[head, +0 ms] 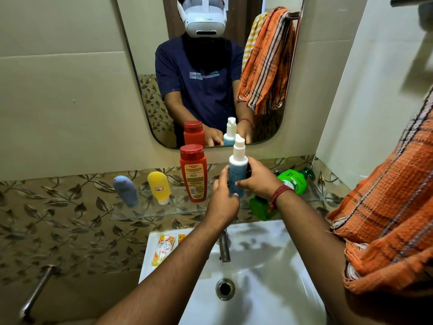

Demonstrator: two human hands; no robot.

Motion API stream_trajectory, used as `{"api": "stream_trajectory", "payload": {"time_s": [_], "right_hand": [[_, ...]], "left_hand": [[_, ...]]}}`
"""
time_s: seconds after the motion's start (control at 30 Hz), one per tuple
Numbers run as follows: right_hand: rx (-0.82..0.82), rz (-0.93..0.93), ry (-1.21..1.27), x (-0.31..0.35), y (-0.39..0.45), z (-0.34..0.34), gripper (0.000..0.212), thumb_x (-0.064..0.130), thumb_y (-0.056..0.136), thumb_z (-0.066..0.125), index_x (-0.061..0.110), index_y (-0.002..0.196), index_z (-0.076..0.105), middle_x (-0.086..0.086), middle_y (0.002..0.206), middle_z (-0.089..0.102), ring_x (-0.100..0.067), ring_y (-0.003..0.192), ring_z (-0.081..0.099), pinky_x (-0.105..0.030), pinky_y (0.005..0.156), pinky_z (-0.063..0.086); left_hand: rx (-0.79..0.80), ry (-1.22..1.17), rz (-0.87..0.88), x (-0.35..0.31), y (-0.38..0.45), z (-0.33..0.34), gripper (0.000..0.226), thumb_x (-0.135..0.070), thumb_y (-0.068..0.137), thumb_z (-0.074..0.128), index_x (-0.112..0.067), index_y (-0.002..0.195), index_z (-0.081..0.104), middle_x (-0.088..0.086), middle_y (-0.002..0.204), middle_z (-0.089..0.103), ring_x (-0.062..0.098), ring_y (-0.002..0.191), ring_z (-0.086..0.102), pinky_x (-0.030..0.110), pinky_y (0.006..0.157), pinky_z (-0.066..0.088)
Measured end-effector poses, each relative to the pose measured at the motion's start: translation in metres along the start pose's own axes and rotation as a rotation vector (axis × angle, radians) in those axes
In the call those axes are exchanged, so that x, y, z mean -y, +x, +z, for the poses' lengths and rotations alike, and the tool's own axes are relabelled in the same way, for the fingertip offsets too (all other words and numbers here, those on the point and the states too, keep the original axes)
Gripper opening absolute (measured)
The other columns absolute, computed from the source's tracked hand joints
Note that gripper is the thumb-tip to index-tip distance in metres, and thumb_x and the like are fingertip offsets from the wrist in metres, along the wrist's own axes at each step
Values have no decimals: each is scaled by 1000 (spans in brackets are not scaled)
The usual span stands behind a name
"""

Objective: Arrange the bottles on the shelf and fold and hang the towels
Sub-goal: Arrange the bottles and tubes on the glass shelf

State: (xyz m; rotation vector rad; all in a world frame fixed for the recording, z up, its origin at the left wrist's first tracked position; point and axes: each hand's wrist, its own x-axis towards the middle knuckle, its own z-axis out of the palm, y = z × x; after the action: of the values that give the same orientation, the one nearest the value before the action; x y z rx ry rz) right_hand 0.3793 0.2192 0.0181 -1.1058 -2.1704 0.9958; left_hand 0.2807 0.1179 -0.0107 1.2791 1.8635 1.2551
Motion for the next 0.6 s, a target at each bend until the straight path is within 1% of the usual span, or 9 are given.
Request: {"api": "stream_trajectory", "payload": {"time_s": [0.03, 0.1, 0.2, 0.27, 0.43, 0.53, 0.6], "right_hand": [[-5, -4, 0, 0, 0, 1, 66, 6, 75, 79, 21, 132, 50, -4, 129, 59, -20, 116, 58, -42, 100, 50], [-12, -7, -12, 0, 1, 3, 64, 8, 75, 80, 19, 131, 52, -3, 128, 60, -20, 116, 59, -41, 99, 50], [-23, -32, -51, -1, 1, 6, 60, 11, 74, 82, 17, 128, 56, -5, 126, 61, -20, 113, 60, -35, 94, 50], [-39, -41, -84, -1, 1, 8, 59, 13, 74, 82, 16, 126, 56, -6, 126, 61, -20, 111, 60, -32, 91, 49], [-62, -39, -121, 1, 0, 10, 62, 18, 73, 85, 16, 126, 54, -6, 128, 58, -21, 115, 57, -31, 93, 47], [-76, -31, -135, 2, -3, 10, 59, 21, 71, 87, 16, 119, 54, -7, 125, 58, -20, 111, 57, -29, 87, 45], [-102, -20, -156, 3, -4, 12, 60, 26, 69, 88, 15, 116, 52, -8, 123, 58, -21, 109, 57, -29, 84, 44]], "left_hand": [[-4, -2, -3, 0, 0, 0, 87, 6, 92, 51, -37, 158, 14, 6, 156, 30, 22, 137, 44, 29, 96, 49], [-6, -18, -8, 1, 0, -1, 89, 8, 91, 51, -37, 158, 14, 7, 155, 31, 23, 136, 45, 35, 101, 50], [-4, -25, -7, 4, 2, -2, 93, 8, 89, 52, -41, 157, 12, 7, 155, 32, 24, 137, 45, 45, 104, 51], [3, -27, -1, 6, 3, -2, 95, 7, 88, 53, -44, 156, 11, 7, 155, 33, 25, 137, 45, 49, 103, 52], [5, -52, 25, 7, 5, -3, 95, 5, 86, 55, -48, 153, 12, 5, 155, 37, 24, 136, 47, 49, 101, 53], [19, -66, 28, 7, 6, -2, 95, 2, 86, 54, -50, 153, 12, 4, 156, 38, 23, 134, 50, 48, 99, 55], [47, -76, 30, 5, 6, -3, 93, 2, 87, 54, -47, 155, 12, 2, 157, 39, 22, 136, 48, 47, 102, 53]]}}
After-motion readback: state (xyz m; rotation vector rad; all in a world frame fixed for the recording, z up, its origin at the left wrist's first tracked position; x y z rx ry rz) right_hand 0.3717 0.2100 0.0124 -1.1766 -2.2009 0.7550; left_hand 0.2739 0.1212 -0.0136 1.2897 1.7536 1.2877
